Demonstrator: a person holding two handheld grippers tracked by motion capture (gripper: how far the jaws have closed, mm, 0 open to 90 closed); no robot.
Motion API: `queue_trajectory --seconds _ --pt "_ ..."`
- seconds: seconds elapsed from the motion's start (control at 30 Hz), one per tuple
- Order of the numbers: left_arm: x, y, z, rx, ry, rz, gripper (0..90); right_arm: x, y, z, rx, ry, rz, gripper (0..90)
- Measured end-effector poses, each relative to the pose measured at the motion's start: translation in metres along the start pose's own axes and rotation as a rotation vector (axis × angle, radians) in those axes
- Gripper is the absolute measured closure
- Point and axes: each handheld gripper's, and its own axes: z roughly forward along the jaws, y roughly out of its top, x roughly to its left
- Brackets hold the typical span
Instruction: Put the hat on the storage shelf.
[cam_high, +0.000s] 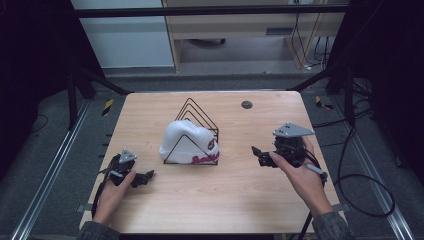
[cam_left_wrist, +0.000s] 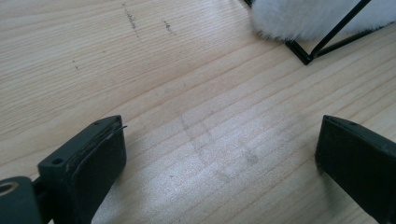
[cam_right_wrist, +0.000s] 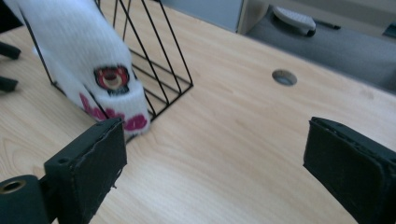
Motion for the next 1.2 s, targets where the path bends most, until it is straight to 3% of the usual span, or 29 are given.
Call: queue_trajectory --seconds 0.17,0.4,1.2 --pt "0.0 0.0 0.0 0.0 0.0 -0.001 1.1 0.0 -0.034 0.008 0.042 0.004 0.029 9.9" --pt "0.0 0.0 0.0 0.0 0.001 0.0 1.1 0.002 -0.062 0.015 0.074 0.01 0.031 10.6" --pt "0.0 0.0 0.0 0.001 0.0 0.001 0.9 -0.012 -0.109 0.039 0.152 -0.015 0.082 11.2"
